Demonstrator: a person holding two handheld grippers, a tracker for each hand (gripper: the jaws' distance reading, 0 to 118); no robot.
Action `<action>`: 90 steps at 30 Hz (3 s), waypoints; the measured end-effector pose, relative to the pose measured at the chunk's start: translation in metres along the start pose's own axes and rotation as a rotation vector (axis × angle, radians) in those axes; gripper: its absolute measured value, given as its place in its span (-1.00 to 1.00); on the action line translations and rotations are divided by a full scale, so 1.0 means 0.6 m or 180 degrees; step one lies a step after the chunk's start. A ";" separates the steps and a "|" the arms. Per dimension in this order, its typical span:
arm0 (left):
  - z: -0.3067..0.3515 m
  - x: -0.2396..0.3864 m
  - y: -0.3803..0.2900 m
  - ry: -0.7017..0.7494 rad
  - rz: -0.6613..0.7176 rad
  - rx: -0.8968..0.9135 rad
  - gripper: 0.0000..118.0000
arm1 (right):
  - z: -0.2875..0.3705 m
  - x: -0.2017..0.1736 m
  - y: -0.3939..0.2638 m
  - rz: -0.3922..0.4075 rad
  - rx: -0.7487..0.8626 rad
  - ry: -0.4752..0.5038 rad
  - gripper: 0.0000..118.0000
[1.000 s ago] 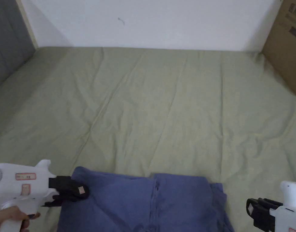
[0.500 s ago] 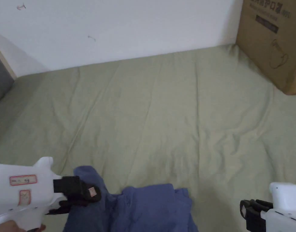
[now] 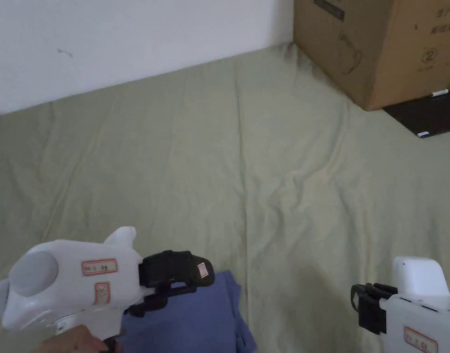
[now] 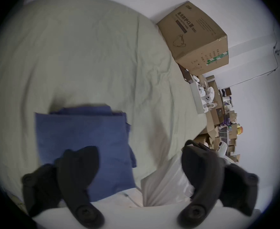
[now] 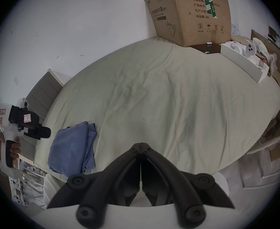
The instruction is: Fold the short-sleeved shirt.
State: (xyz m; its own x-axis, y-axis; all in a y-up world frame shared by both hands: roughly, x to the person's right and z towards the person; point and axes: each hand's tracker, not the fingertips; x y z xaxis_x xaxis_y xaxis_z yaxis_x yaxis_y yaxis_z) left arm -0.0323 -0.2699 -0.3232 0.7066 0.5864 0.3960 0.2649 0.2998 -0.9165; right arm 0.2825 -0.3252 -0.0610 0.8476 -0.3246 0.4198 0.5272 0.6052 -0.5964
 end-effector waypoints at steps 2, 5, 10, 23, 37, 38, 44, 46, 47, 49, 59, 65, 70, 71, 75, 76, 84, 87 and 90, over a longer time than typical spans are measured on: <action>0.024 -0.012 -0.005 0.0231 -0.0112 0.0125 -0.58 | -0.005 -0.001 -0.003 -0.0025 -0.0015 -0.0001 -1.00; 0.018 -0.040 -0.027 0.0512 -0.0059 0.0078 -0.98 | -0.011 -0.011 -0.006 -0.0023 -0.0036 0.0031 -1.00; -0.062 -0.061 -0.066 0.0330 0.0063 -0.0312 -1.00 | -0.019 -0.030 -0.004 0.0084 -0.0093 0.0042 -1.00; -0.206 0.014 -0.059 -0.0313 0.0079 -0.0693 -1.00 | 0.004 -0.041 0.015 0.0163 -0.0068 -0.0090 -1.00; 0.092 -0.250 -0.139 -0.0564 0.0646 0.0465 -1.00 | -0.079 -0.257 0.036 0.1166 -0.0471 0.0601 -1.00; 0.103 -0.271 -0.151 -0.0606 0.0695 0.0523 -0.89 | -0.102 -0.274 0.030 0.1199 -0.0578 0.0663 -1.00; 0.099 -0.333 -0.188 -0.0729 0.0993 0.0700 0.50 | -0.243 -0.309 -0.018 0.1435 -0.1218 0.0379 -1.00; 0.076 -0.340 -0.184 -0.0757 0.1044 0.0653 0.62 | -0.256 -0.301 -0.020 0.1307 -0.1230 0.0400 -1.00; 0.063 -0.341 -0.179 -0.0780 0.1074 0.0594 0.62 | -0.248 -0.301 -0.010 0.1249 -0.1223 0.0431 -1.00; 0.028 -0.355 -0.162 -0.0914 0.1082 0.0436 0.62 | -0.245 -0.302 0.000 0.1257 -0.1239 0.0438 -1.00; -0.104 -0.322 -0.087 -0.0917 0.0749 -0.0245 -0.46 | -0.234 -0.309 0.000 0.1350 -0.1225 0.0325 -1.00; -0.044 -0.344 -0.094 -0.1034 0.0701 -0.0119 -0.50 | -0.194 -0.331 0.015 0.1380 -0.1066 0.0353 -1.00; 0.087 -0.429 -0.080 -0.0428 0.0588 0.0094 -0.50 | -0.172 -0.347 0.029 0.1375 -0.0954 0.0450 -1.00; 0.122 -0.456 -0.074 -0.0181 0.0609 0.0127 -0.50 | -0.171 -0.349 0.031 0.1368 -0.0948 0.0469 -1.00; 0.248 -0.559 -0.032 0.0740 0.0612 0.0182 -0.51 | -0.174 -0.360 0.029 0.1321 -0.0941 0.0519 -1.00; 0.277 -0.584 -0.017 0.1089 0.0539 0.0180 -0.51 | -0.176 -0.363 0.027 0.1312 -0.0940 0.0515 -1.00; 0.367 -0.707 0.076 0.3666 -0.0239 -0.0332 0.12 | -0.203 -0.366 0.025 0.1252 -0.1003 0.0415 -1.00; 0.383 -0.725 0.077 0.3998 -0.0177 -0.0235 0.84 | -0.206 -0.361 0.026 0.1267 -0.1035 0.0400 -1.00; 0.413 -0.702 0.072 0.3697 0.0120 0.0091 0.81 | -0.209 -0.353 0.027 0.1251 -0.1049 0.0339 -1.00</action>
State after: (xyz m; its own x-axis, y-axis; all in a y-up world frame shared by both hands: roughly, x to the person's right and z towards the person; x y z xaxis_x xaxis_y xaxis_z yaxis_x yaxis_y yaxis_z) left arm -0.4810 -0.3176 -0.5158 0.8940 -0.4433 0.0647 0.2265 0.3225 -0.9191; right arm 0.1190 -0.3381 -0.2454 0.9777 -0.2014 0.0593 0.1446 0.4409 -0.8859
